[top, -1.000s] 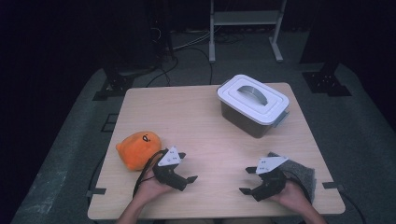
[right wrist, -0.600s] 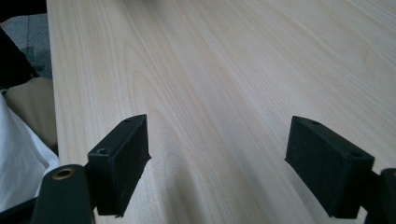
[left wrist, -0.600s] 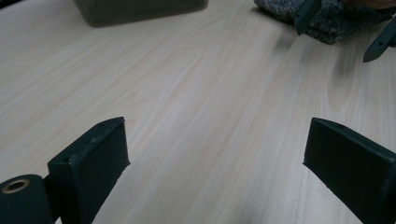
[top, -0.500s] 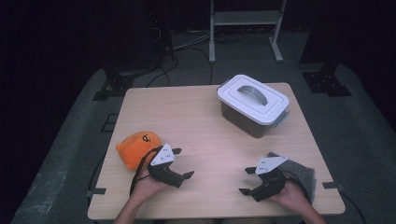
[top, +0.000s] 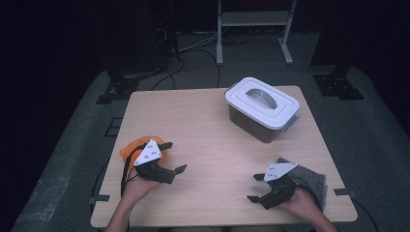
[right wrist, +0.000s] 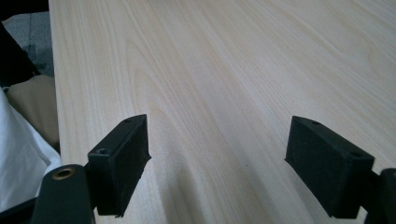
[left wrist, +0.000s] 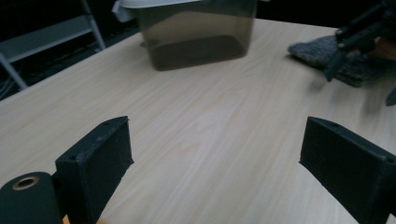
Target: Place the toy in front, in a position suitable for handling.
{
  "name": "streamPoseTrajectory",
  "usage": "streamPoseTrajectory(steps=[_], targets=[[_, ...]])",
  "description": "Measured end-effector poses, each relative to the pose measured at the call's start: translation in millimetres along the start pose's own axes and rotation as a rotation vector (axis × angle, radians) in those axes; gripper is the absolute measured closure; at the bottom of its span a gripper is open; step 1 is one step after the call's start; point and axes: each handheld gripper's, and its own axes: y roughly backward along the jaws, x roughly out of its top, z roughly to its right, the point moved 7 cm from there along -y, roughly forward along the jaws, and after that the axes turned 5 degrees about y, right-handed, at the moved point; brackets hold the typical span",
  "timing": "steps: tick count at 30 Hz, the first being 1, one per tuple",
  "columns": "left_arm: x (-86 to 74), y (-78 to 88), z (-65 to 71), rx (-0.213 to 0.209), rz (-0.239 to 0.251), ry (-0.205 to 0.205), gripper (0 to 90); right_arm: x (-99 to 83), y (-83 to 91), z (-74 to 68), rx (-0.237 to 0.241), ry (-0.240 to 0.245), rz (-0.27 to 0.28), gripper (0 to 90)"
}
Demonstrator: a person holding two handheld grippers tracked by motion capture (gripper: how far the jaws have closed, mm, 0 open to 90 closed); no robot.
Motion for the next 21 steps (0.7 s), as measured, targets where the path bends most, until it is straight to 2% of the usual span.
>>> streamPoseTrajectory(steps=[1,2,3,4,9,14,16,21], targets=[[0.0,0.0,0.0,0.0,0.0,0.0,8.4,0.0,0.0,0.0,0.0,0.0,0.0,19.9],[0.0,8.3,-9.5,0.029,0.014,0.018,8.3,-0.1,-0.2,0.2,0.0,0.0,0.0,19.9],[0.0,8.3,-9.5,0.029,0.014,0.018,8.3,-0.1,-0.2,0.2,0.0,0.0,0.0,19.9],[1.1,17.6,-18.9,0.045,0.039,0.048,8.3,-0.2,-0.4,0.2,0.001,0.001,-0.001,20.0],[1.1,37.8,-38.0,0.109,0.073,0.074,8.3,0.1,-0.6,0.1,0.002,0.001,0.0,20.1],[-0.9,50.0,-49.2,0.148,0.079,0.075,8.4,0.3,-0.3,0.3,0.0,0.0,0.002,20.1],[-4.4,57.1,-56.6,0.169,0.081,0.09,8.3,0.2,-0.3,0.1,0.0,-0.001,0.002,20.1],[-7.8,64.0,-64.4,0.189,0.096,0.111,8.3,0.2,-0.6,0.2,0.004,0.0,0.002,20.2]])
